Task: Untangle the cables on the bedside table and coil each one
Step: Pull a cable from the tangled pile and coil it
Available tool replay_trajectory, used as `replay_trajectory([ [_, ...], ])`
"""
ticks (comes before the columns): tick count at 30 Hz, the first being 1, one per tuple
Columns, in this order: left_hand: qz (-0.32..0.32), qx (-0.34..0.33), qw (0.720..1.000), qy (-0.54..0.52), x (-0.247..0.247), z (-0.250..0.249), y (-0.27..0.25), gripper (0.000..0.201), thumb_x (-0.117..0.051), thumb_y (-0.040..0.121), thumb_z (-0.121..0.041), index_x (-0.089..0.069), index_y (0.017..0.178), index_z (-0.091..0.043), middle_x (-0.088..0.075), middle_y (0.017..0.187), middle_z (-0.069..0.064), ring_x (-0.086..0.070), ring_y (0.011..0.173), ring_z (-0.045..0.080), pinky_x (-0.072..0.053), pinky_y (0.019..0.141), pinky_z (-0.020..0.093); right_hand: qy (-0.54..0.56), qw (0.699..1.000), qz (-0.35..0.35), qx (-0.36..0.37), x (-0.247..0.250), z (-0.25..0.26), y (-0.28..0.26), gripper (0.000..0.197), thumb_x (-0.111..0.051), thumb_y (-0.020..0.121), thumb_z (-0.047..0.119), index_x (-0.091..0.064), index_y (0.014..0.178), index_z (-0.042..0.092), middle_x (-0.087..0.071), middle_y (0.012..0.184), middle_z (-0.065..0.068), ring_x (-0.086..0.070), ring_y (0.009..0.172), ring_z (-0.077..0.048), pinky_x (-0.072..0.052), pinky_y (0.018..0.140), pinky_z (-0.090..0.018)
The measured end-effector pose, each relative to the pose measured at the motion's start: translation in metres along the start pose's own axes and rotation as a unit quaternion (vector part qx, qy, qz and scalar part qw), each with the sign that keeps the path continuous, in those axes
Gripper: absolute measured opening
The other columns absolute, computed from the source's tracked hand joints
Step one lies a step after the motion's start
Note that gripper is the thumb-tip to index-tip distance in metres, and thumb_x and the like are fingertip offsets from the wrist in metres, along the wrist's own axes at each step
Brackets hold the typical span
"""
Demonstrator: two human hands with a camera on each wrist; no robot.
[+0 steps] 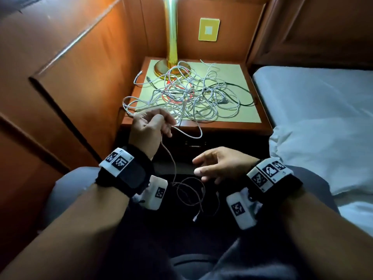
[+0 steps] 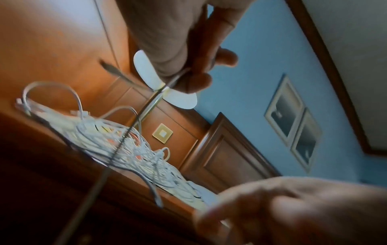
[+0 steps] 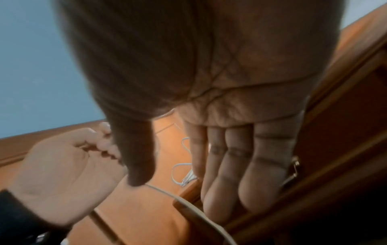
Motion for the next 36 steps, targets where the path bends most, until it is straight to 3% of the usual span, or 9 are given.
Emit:
replay_trajectory([
  [4, 0.116, 0.089, 0.981, -0.129, -0.014, 0.001, -0.002, 0.013, -0.042, 0.062, -0.001, -0.055, 0.062, -0.005, -0.024, 0.051, 0.018, -0.013, 0.05, 0.027, -0.013, 0.047, 0.032, -0.097, 0.965, -0.227, 0.089, 0.032, 0.016, 0.012, 0.072, -0.081, 0.08, 0.04, -0.047, 0.142, 0.027, -0.058, 0.127, -0.003, -0.065, 0.101, -0.015, -0.053, 0.088, -0.028],
  [8, 0.191, 0.098, 0.969, -0.118, -0.013, 0.007, 0.007, 0.011, -0.053, 0.055, -0.009, -0.054, 0.066, -0.005, -0.03, 0.052, 0.004, -0.015, 0.048, 0.023, -0.013, 0.046, 0.026, -0.101, 0.958, -0.193, 0.188, 0.036, 0.036, 0.026, 0.08, -0.077, 0.085, 0.035, -0.034, 0.151, 0.038, -0.043, 0.15, 0.0, -0.045, 0.131, -0.008, -0.039, 0.11, -0.032],
  [11, 0.147, 0.078, 0.981, -0.101, -0.005, 0.012, 0.023, 0.01, -0.046, 0.064, 0.003, -0.051, 0.07, -0.003, -0.034, 0.051, 0.004, -0.023, 0.042, 0.013, -0.013, 0.044, 0.024, -0.019, 0.971, -0.131, 0.201, 0.033, 0.043, 0.038, 0.01, -0.065, 0.094, 0.037, -0.071, 0.096, 0.029, -0.072, 0.081, -0.002, -0.068, 0.078, -0.022, -0.054, 0.077, -0.04],
  [12, 0.113, 0.07, 0.986, -0.103, 0.0, 0.015, 0.031, 0.011, -0.044, 0.066, 0.004, -0.051, 0.071, -0.004, -0.034, 0.051, 0.004, -0.024, 0.04, 0.012, -0.014, 0.044, 0.022, -0.011, 0.971, -0.136, 0.198, 0.036, 0.045, 0.04, 0.026, -0.062, 0.096, 0.041, -0.068, 0.08, 0.022, -0.064, 0.062, 0.0, -0.061, 0.059, -0.023, -0.05, 0.062, -0.037],
  [18, -0.096, 0.043, 0.992, -0.072, 0.041, 0.027, 0.073, 0.01, -0.06, 0.076, -0.008, -0.057, 0.082, -0.015, -0.04, 0.057, -0.005, -0.029, 0.039, 0.007, -0.023, 0.041, 0.017, 0.325, 0.921, -0.125, 0.176, 0.062, 0.044, 0.038, 0.041, -0.05, 0.095, 0.044, -0.029, 0.069, 0.021, -0.018, 0.059, -0.002, -0.014, 0.048, -0.015, -0.01, 0.047, -0.03],
  [24, 0.013, 0.007, 0.999, 0.037, 0.023, 0.037, 0.063, 0.009, -0.061, 0.084, -0.01, -0.068, 0.082, -0.016, -0.051, 0.06, -0.006, -0.035, 0.042, 0.01, -0.029, 0.044, 0.021, 0.128, 0.923, -0.306, 0.196, 0.068, 0.042, 0.048, 0.03, -0.069, 0.085, 0.041, -0.057, 0.11, 0.029, -0.06, 0.106, 0.005, -0.061, 0.095, -0.011, -0.051, 0.076, -0.027],
  [28, 0.099, 0.003, 0.994, 0.05, 0.008, 0.034, 0.052, 0.009, -0.066, 0.083, -0.009, -0.066, 0.091, -0.011, -0.057, 0.075, 0.003, -0.044, 0.051, 0.004, -0.037, 0.049, 0.015, 0.061, 0.954, -0.194, 0.22, 0.049, 0.049, 0.056, 0.045, -0.065, 0.095, 0.013, -0.053, 0.138, 0.017, -0.062, 0.128, 0.0, -0.062, 0.109, 0.002, -0.05, 0.091, -0.018],
  [31, 0.095, 0.012, 0.995, 0.012, 0.01, 0.031, 0.051, 0.011, -0.067, 0.082, -0.006, -0.066, 0.093, -0.008, -0.057, 0.076, 0.002, -0.042, 0.05, 0.007, -0.035, 0.045, 0.017, 0.074, 0.967, -0.114, 0.215, 0.037, 0.054, 0.059, 0.02, -0.051, 0.102, 0.013, -0.068, 0.104, 0.003, -0.065, 0.086, -0.007, -0.063, 0.075, -0.008, -0.049, 0.075, -0.025],
  [36, 0.038, -0.031, 0.997, 0.065, 0.02, 0.029, 0.059, 0.02, -0.069, 0.086, 0.006, -0.068, 0.09, -0.014, -0.055, 0.084, 0.003, -0.047, 0.048, 0.0, -0.038, 0.05, 0.009, 0.326, 0.936, -0.034, 0.13, 0.039, 0.055, 0.055, 0.045, -0.036, 0.105, 0.036, -0.044, 0.064, 0.017, -0.024, 0.053, 0.002, -0.02, 0.044, -0.014, -0.017, 0.048, -0.029],
])
Point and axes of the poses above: each hand's wrist, its own y-axis towards the middle knuckle, its own x-axis out of the back of the hand, z = x × y, the point moved 3 cm from there along y, towards the middle knuckle
